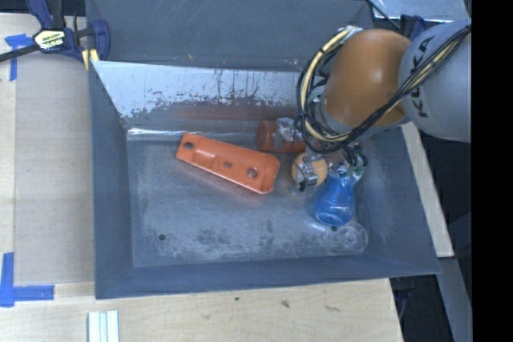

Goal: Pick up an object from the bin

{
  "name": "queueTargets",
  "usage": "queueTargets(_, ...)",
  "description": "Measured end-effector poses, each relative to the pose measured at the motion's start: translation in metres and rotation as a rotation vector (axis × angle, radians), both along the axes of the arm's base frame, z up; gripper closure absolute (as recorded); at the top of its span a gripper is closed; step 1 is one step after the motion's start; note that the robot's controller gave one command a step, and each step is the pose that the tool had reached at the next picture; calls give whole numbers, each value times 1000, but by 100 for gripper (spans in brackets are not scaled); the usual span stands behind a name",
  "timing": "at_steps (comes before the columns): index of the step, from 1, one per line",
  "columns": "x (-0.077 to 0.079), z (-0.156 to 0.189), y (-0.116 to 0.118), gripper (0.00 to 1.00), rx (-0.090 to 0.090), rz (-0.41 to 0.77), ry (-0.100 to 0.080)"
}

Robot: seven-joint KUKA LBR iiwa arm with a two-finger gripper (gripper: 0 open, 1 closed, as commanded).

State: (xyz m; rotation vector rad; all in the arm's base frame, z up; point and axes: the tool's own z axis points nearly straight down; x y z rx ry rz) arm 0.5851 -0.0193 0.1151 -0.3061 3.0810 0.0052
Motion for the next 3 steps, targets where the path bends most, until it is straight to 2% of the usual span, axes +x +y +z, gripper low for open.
queueTargets(1,37,-28,40,0,-8,119,-13)
queueTargets(2,10,-43,55,100,11,-252,-3)
queueTargets(3,10,-43,55,100,11,-252,-3)
